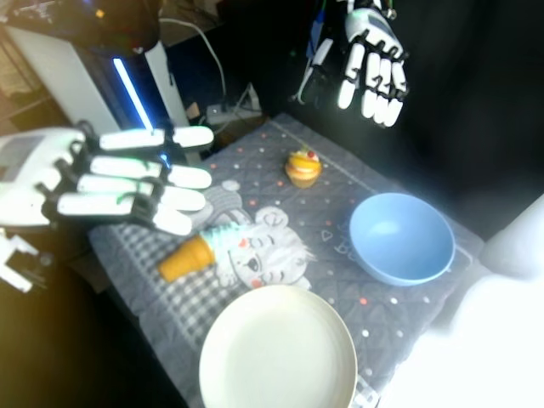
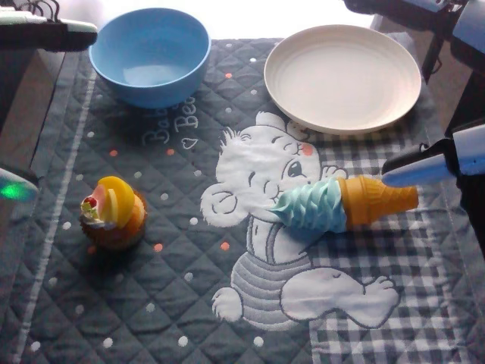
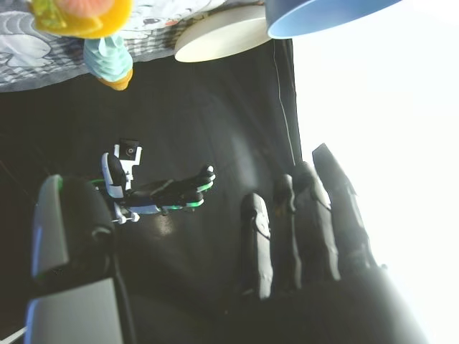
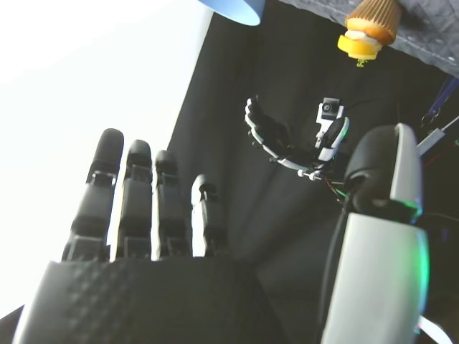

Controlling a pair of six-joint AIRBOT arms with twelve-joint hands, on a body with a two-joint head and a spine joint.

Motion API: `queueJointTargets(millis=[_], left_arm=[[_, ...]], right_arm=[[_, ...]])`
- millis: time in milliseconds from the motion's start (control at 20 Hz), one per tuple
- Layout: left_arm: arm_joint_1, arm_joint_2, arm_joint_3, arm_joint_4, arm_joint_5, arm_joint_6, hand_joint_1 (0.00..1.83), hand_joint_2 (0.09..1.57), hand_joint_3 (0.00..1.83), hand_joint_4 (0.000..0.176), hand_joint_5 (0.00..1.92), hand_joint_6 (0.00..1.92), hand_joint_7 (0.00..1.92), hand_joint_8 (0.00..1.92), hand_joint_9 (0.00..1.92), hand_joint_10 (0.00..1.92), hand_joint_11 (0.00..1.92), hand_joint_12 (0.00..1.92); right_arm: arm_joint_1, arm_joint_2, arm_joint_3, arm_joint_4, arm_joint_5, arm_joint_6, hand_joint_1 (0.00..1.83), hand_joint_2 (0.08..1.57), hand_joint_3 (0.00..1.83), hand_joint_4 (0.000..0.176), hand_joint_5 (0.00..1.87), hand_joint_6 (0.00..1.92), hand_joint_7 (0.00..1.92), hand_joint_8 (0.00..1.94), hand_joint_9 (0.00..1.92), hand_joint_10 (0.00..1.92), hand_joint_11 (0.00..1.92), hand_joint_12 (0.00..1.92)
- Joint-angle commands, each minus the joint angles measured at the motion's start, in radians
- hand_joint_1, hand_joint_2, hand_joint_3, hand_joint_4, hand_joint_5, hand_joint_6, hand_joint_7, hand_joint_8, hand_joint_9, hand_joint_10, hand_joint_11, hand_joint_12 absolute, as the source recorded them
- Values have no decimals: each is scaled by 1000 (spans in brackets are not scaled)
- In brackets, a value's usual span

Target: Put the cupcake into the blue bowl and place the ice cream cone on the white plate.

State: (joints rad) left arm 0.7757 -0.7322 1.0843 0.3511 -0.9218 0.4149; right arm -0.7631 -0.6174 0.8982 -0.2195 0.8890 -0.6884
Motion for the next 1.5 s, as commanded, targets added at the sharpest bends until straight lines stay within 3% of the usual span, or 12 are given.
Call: queueJointTargets(millis=[0, 150, 250, 350, 550, 600, 750, 850, 950, 1100, 1250, 1450], left_arm=[[-20, -5, 5, -39, -103, -7, 866, 741, 0, 0, 381, 4, 457, 7, 469, 13, 232, 594], [-23, -8, 6, -34, -96, -7, 882, 744, 2, 0, 408, 8, 499, 12, 512, 12, 286, 590], [-25, -10, 7, -28, -87, -8, 853, 760, 1, 0, 392, 1, 473, 3, 491, 3, 220, 764], [-35, -17, 14, 12, -50, -34, 872, 745, 0, 32, 381, 0, 458, 0, 477, 3, 140, 948], [-73, -50, 47, 117, 44, -118, 932, 741, 0, 0, 393, 2, 532, 13, 544, 12, 214, 861], [-75, -52, 49, 124, 51, -121, 934, 739, 0, 0, 380, 0, 530, 10, 534, 6, 189, 853], [-94, -66, 61, 208, 137, -149, 959, 747, 4, 0, 436, 4, 545, 1, 548, 6, 160, 929], [-102, -81, 77, 268, 176, -196, 954, 745, 1, 0, 449, 2, 576, 3, 588, 10, 219, 910], [-130, -108, 99, 327, 216, -241, 946, 751, 0, 0, 483, 0, 585, 0, 615, 4, 304, 804], [-153, -145, 131, 395, 254, -301, 959, 746, 0, 0, 489, 0, 584, 0, 621, 2, 308, 842], [-165, -178, 158, 446, 274, -354, 945, 733, 1, 0, 487, 2, 583, 0, 626, 0, 249, 961], [-183, -204, 175, 487, 293, -382, 939, 728, 0, 0, 518, 2, 625, 4, 680, 15, 303, 1038]], right_arm=[[16, -3, 5, 31, 111, 5, 755, 740, 0, 0, 141, 5, 373, 8, 312, 20, 0, 653], [17, -7, 6, 31, 103, 5, 728, 742, 1, 0, 150, 4, 352, 0, 295, 5, 0, 662], [17, -8, 8, 29, 101, 5, 784, 736, 0, 0, 194, 8, 341, 0, 276, 2, 0, 582], [21, -13, 13, 26, 84, 5, 789, 716, 0, 0, 245, 8, 358, 2, 295, 5, 0, 572], [33, -41, 47, -19, 4, 64, 819, 716, 1, 0, 298, 2, 445, 4, 384, 8, 64, 579], [36, -47, 53, -27, -2, 80, 845, 716, 2, 0, 314, 6, 455, 3, 379, 1, 51, 561], [145, -129, 108, -217, -177, 191, 857, 747, 5, 0, 317, 0, 410, 0, 388, 0, 125, 486], [180, -178, 141, -332, -235, 286, 847, 750, 0, 0, 314, 3, 425, 5, 377, 0, 170, 448], [180, -189, 149, -352, -259, 303, 802, 712, 0, 0, 359, 0, 501, 0, 447, 1, 199, 599], [180, -209, 163, -385, -300, 320, 732, 715, 3, 0, 337, 0, 494, 0, 457, 1, 208, 628], [180, -238, 188, -444, -323, 395, 757, 696, 5, 0, 342, 1, 488, 1, 449, 5, 217, 563], [169, -249, 188, -447, -337, 400, 780, 692, 0, 0, 357, 7, 537, 15, 462, 6, 250, 469]])
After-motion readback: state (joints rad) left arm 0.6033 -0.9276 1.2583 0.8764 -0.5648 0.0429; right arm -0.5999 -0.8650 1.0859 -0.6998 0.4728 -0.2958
